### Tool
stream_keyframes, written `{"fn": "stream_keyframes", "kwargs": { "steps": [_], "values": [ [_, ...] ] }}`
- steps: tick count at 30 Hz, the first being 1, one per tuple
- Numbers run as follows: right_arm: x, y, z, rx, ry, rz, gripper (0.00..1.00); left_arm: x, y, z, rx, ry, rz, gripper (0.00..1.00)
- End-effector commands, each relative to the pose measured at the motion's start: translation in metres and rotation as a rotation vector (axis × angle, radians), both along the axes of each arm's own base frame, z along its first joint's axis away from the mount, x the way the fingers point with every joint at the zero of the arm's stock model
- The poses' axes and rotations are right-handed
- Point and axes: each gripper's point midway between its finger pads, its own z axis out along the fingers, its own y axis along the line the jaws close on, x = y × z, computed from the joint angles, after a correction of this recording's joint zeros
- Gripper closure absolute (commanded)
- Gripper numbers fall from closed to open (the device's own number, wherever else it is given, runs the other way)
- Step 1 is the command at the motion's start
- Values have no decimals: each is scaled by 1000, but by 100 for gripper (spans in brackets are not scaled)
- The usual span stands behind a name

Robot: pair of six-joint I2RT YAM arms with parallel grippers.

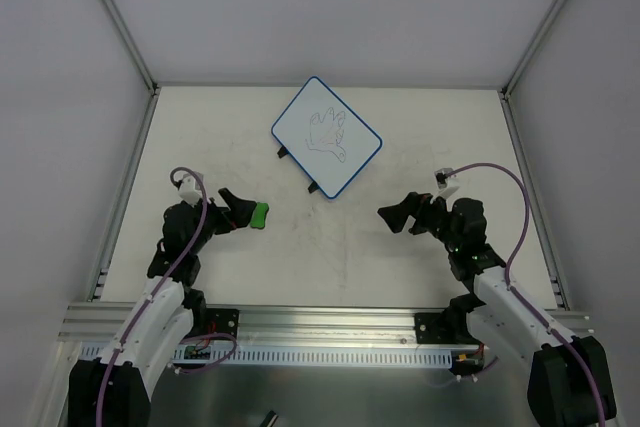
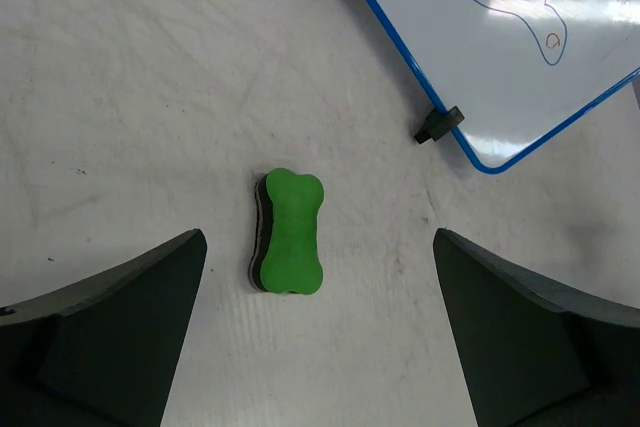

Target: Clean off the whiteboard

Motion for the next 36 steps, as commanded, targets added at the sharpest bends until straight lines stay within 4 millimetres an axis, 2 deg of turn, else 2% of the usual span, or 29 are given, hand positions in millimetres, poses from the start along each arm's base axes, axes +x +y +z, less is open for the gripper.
{"fn": "stream_keyframes", "kwargs": {
  "steps": [1, 8, 11, 16, 17, 19, 24, 27, 33, 36],
  "values": [
    [7, 6, 25, 20, -89, 22, 1, 10, -5, 25, -2, -71, -29, 1],
    [8, 4, 24, 23, -79, 6, 1, 11, -6, 24, 11, -66, -44, 1],
    [16, 2, 17, 38, -25, -45, 1, 13, -1, 21, 22, -56, -13, 1],
    [26, 22, 29, 89, 13, 44, 1, 14, 2, 19, 31, -48, 3, 1],
    [32, 27, 43, 86, -21, 70, 1, 14, 2, 18, 33, -44, 1, 1],
    [38, 32, 47, 78, -24, 97, 1, 14, 2, 18, 33, -42, 1, 1],
    [68, 26, 70, 53, -109, 22, 1, 16, 3, 15, 39, -27, 4, 1],
    [83, 25, 74, 45, -108, -12, 1, 18, 3, 14, 40, -14, 8, 1],
    [110, 26, 64, 38, -60, -62, 1, 19, 2, 12, 42, -4, 1, 1],
    [125, 31, 67, 86, -67, -80, 4, 18, 3, 13, 45, -13, 6, 1]
  ]
}}
